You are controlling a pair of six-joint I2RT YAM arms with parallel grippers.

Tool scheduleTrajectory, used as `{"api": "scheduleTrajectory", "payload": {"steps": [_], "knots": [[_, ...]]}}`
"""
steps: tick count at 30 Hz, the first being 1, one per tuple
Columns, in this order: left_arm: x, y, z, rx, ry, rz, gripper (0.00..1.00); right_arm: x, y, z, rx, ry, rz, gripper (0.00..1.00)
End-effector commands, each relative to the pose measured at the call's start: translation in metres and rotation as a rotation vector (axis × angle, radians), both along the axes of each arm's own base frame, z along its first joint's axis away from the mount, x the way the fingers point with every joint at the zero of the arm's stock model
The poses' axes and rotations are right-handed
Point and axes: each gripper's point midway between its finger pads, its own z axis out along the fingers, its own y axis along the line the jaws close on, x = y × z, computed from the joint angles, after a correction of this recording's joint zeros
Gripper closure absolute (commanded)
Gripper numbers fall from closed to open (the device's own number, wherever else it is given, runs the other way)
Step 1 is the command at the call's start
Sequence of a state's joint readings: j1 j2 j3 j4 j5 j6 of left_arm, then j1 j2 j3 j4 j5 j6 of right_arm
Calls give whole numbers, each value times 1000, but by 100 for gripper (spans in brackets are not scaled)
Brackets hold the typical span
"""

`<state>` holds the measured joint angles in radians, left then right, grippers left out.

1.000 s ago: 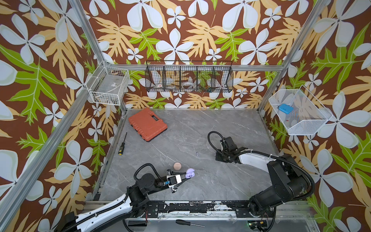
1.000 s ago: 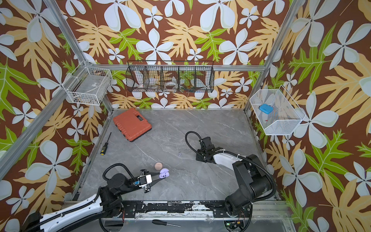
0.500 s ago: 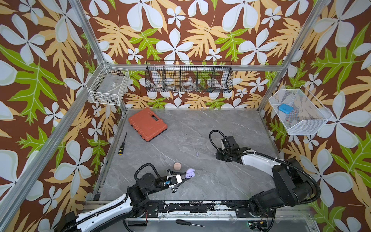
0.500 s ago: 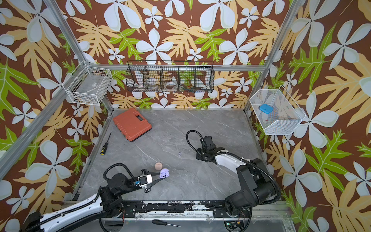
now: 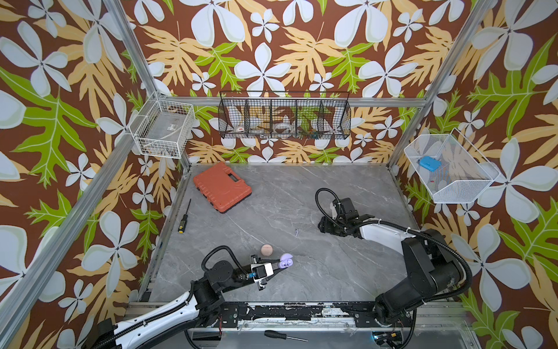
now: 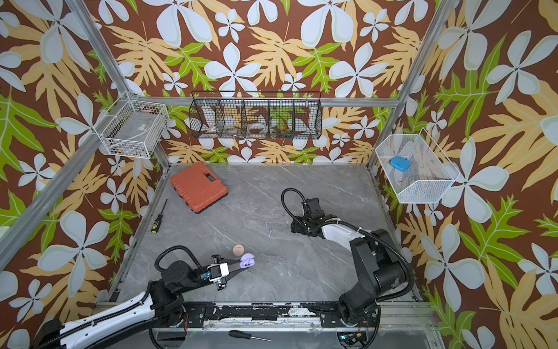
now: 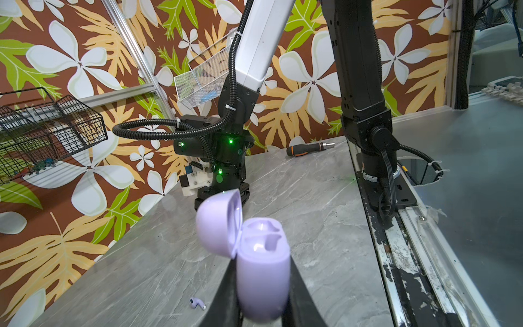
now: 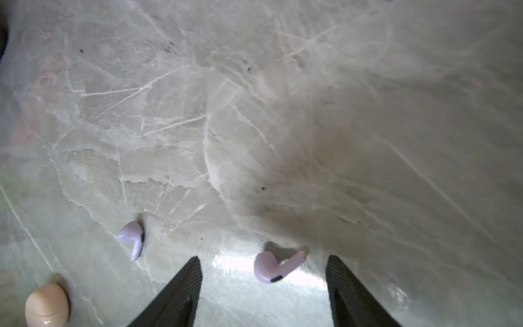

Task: Insert wireless bluetooth earbuds into charging case
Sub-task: Pick up the wireless bluetooth earbud from the center of the table.

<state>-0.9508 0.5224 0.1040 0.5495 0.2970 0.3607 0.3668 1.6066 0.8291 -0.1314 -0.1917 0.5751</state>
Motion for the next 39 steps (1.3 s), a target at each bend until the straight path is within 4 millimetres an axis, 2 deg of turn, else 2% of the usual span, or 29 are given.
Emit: {"api": "scheduleTrajectory", "payload": {"steps": [1,7,13,39], "knots": [[-2,0,9,-23,-22,-12,100,13,10,8,46,-49,19,32],[-3,0,10,-26,-22,-17,100,22,11,8,48,-76,9,33],[-5,0,12,-32,-27,-21,100,20,12,1,52,-60,10,35],[-6,0,12,-31,-29,-29,100,-8,11,-15,94,19,4,40]]}}
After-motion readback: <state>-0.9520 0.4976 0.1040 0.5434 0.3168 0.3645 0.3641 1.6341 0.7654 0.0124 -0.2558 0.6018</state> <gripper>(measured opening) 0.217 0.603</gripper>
